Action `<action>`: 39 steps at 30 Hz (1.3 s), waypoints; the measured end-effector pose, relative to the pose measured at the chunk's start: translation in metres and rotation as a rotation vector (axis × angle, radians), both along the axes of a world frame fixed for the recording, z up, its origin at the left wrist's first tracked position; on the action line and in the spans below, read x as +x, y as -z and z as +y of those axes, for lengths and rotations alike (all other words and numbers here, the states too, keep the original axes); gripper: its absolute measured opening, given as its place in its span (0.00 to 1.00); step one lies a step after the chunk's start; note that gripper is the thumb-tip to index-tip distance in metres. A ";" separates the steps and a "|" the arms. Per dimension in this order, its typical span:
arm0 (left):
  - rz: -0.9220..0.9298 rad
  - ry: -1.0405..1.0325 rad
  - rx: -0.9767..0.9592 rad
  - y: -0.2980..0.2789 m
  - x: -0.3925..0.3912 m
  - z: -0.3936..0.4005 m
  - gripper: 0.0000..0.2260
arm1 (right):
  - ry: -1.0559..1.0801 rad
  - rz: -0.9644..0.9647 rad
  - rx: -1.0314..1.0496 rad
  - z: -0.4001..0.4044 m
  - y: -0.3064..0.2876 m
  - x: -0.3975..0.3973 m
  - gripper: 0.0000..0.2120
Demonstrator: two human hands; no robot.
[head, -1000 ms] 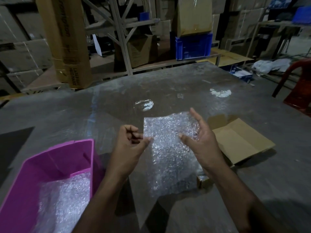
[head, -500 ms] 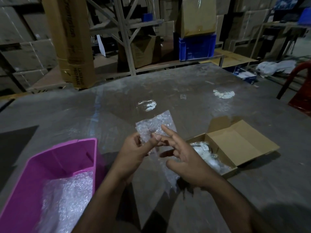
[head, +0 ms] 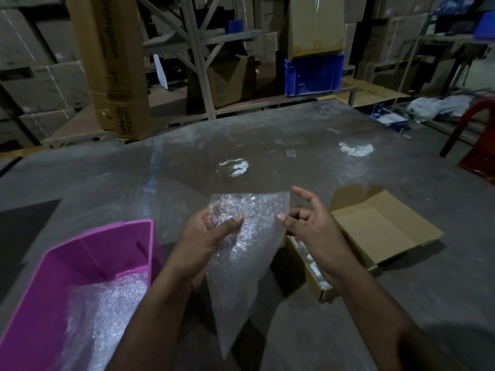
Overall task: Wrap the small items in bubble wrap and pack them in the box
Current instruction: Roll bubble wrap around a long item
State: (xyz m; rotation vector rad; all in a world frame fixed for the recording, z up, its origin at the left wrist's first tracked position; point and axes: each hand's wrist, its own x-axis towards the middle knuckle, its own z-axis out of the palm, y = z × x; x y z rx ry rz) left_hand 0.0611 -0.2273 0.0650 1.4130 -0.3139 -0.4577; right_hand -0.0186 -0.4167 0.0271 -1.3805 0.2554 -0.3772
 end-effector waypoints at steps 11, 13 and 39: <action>-0.128 -0.300 0.023 0.013 0.015 -0.001 0.13 | 0.146 -0.096 -0.127 -0.002 -0.005 -0.002 0.07; -0.152 -0.261 0.039 0.012 0.014 0.002 0.13 | 0.114 -0.098 -0.159 -0.002 -0.006 -0.003 0.07; -0.602 -0.051 0.433 0.002 0.010 0.014 0.02 | 0.102 -0.047 -0.506 -0.017 -0.006 -0.008 0.04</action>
